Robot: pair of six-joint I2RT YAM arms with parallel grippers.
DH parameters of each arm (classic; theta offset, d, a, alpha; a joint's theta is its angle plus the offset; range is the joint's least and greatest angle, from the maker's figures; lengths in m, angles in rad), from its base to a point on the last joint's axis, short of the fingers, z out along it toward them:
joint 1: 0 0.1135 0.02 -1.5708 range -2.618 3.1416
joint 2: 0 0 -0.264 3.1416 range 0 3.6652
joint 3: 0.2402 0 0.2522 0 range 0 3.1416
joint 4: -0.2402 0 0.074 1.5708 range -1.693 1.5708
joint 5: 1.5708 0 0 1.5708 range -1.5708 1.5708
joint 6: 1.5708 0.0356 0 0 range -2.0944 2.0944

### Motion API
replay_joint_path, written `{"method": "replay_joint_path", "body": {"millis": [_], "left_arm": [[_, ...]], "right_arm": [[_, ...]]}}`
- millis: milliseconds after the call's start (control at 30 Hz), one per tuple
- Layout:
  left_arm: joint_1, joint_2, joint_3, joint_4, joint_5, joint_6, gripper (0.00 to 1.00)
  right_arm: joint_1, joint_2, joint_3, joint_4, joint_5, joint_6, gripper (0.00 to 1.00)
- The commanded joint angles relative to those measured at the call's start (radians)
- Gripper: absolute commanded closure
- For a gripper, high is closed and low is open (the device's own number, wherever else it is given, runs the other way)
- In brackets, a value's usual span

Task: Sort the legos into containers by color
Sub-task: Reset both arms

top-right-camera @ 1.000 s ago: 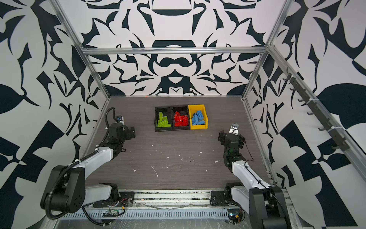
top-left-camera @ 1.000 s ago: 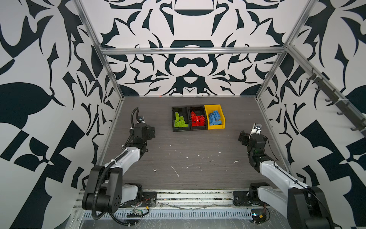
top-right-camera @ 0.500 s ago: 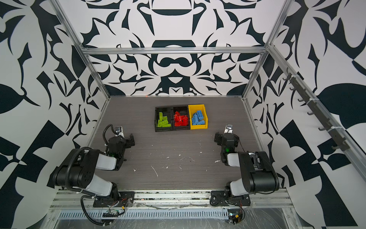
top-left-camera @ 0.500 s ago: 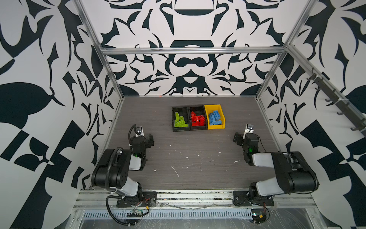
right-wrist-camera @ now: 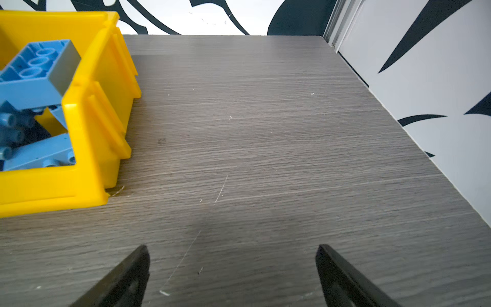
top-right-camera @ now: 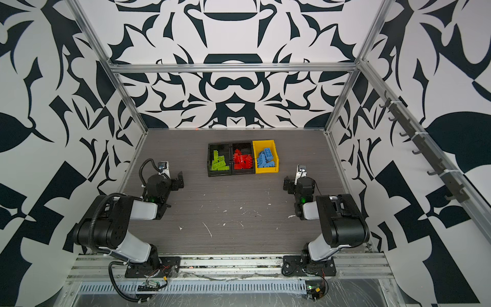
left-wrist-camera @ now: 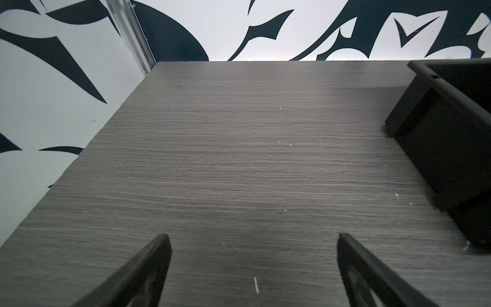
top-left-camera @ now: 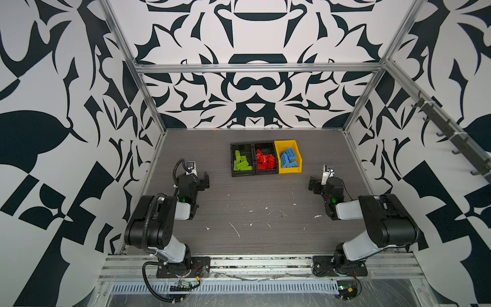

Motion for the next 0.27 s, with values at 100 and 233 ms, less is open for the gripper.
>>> {"method": "replay_joint_path", "body": {"millis": [100, 233], "left_arm": [[0.003, -0.003, 0.009, 0.003, 0.020, 0.006, 0.00], [0.005, -0.004, 0.010, -0.006, 0.021, 0.005, 0.00]], "right_arm": [[0.004, -0.013, 0.021, 0.037, -0.007, -0.007, 0.00], [0.004, -0.013, 0.020, 0.037, -0.007, -0.008, 0.01]]}}
